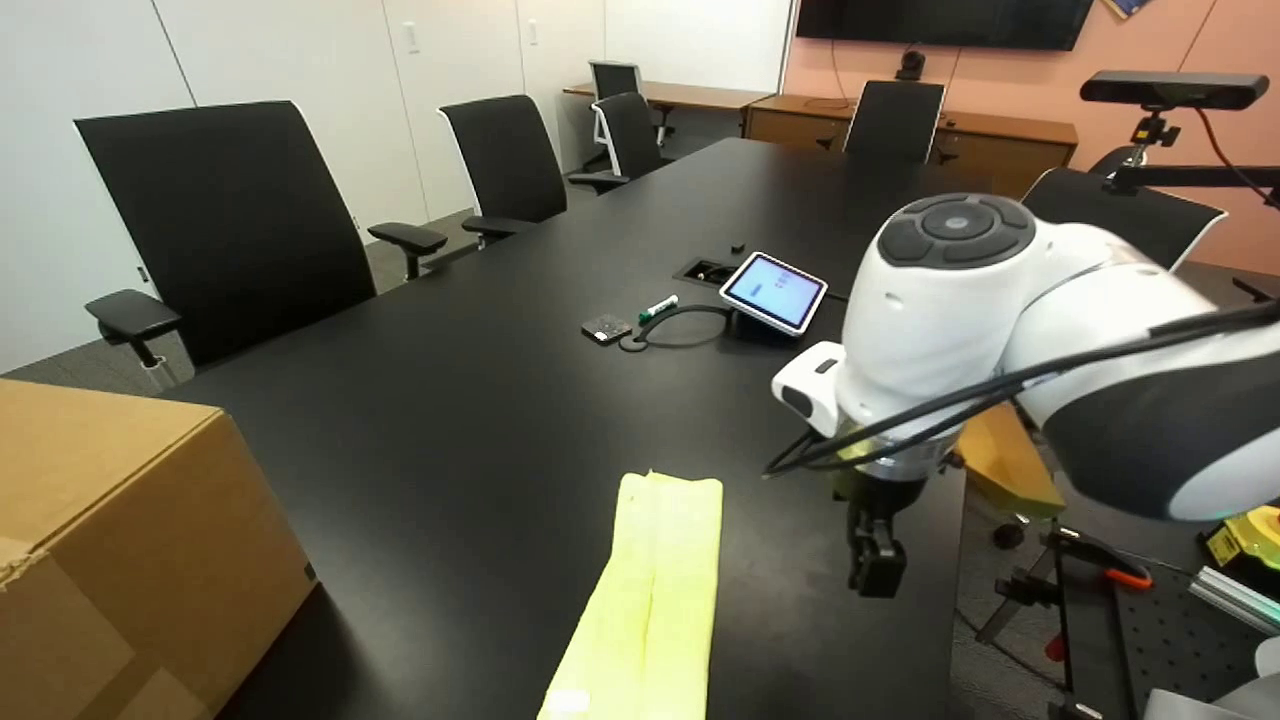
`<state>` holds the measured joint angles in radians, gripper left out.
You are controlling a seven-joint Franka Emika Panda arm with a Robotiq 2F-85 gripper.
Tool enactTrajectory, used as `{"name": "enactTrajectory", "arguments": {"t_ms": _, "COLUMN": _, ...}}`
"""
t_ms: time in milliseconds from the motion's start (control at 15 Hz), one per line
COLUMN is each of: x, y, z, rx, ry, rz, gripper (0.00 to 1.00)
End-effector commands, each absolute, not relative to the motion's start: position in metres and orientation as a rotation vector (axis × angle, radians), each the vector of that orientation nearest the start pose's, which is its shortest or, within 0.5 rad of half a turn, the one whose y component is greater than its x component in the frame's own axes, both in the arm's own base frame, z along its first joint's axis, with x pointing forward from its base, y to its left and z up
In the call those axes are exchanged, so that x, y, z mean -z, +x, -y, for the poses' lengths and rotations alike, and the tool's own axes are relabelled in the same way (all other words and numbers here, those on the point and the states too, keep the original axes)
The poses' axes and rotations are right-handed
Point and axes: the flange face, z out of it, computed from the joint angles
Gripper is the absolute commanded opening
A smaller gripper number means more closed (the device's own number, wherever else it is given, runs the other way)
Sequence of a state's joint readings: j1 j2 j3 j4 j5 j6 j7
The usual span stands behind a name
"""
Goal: Fold the cloth on the table
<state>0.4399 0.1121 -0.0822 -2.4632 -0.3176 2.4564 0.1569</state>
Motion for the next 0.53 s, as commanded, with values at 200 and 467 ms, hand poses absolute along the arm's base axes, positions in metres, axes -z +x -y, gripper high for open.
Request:
{"name": "enactTrajectory", "arguments": {"t_ms": 200, "x": -0.29, "y": 0.355, "z": -0.074, "rx": -0.215, "ry": -3.151, "rz": 0.471, "gripper": 1.0}}
{"name": "enactTrajectory", "arguments": {"t_ms": 467, "x": -0.341, "y": 0.352, "z": -0.036, "rx": -0.14, "ry": -3.092, "rz": 0.384, "gripper": 1.0}}
